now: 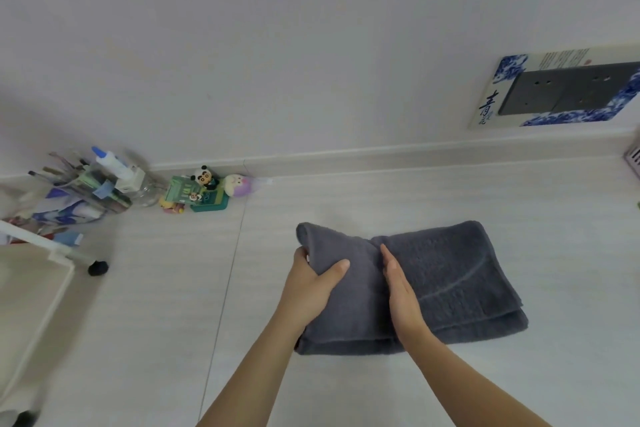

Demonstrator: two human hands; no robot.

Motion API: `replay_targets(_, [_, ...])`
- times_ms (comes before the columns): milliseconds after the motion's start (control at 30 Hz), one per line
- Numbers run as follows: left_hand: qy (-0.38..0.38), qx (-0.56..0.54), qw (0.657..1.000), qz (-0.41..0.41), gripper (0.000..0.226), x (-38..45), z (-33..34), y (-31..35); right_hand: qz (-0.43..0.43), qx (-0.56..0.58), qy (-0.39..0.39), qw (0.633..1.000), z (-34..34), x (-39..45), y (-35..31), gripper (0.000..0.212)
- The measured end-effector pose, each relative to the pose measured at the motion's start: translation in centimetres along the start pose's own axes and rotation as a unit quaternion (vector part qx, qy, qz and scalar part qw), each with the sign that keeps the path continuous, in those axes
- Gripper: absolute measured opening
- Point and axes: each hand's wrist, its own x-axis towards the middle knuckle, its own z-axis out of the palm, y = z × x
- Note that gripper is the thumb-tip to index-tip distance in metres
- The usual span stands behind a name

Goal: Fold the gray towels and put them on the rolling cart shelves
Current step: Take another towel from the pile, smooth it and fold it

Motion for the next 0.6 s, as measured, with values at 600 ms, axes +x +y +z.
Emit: replay_targets(600, [-0.149,0.151,0.967,0.139,0.099,-0.7,17.8,10.3,0.106,0.048,0.09,0.989,-17.3,0.4,-5.3,0.078])
